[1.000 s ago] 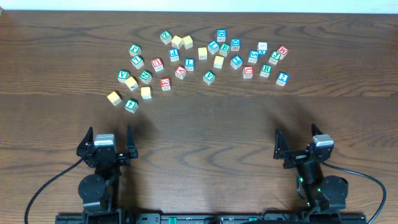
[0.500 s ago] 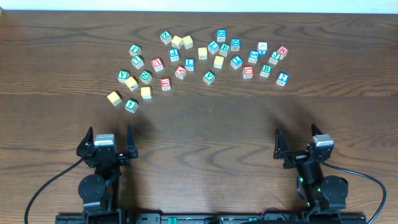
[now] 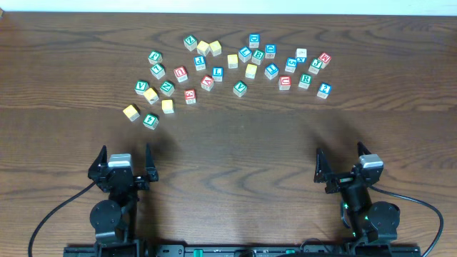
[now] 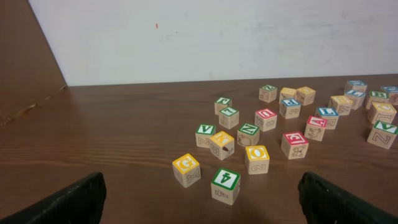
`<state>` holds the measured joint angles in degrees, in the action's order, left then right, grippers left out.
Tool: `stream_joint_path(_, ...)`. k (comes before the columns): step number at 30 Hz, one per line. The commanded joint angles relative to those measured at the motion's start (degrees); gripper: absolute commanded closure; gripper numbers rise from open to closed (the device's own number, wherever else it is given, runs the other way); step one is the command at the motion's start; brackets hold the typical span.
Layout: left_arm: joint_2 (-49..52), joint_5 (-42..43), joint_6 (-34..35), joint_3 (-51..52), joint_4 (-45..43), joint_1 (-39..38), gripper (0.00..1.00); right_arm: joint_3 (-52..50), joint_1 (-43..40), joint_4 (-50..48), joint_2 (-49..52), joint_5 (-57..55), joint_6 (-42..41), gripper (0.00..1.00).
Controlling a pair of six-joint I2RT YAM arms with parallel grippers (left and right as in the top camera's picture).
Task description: Spell out CORL
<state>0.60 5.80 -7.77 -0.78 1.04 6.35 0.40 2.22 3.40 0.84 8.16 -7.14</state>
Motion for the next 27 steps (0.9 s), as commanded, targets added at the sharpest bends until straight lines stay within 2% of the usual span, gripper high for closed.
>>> stream_joint_path(1,-0.37,0.79,-0.74,0.55,2.51,0.33,0.03,-0.09,-0.28,0.20,-0.46,0.37,0.39,0.01)
stream_joint_path(11,-0.37,1.07,-0.72,0.55,2.49,0.33,0.03,-0.09,-0.28,0.20,-0.46,0.37,0.39,0.01)
stream_joint_path(14,-0.37,4.92,-0.50,0.55,1.57,0.33,0.03,-0.09,-0.28,0.20,-0.46,0.37,0.39,0.01)
stream_joint_path(19,0.44,5.55,3.41,-0.42,1.36,0.33,0.03,-0.09,-0.28,0.20,-0.46,0.37,0.39,0.01)
stream_joint_path(27,13.18,5.60,3.58,-8.76,1.51,0.33,0.03,-0.09,-0.28,0.20,-0.46,0.37,0.39,0.01)
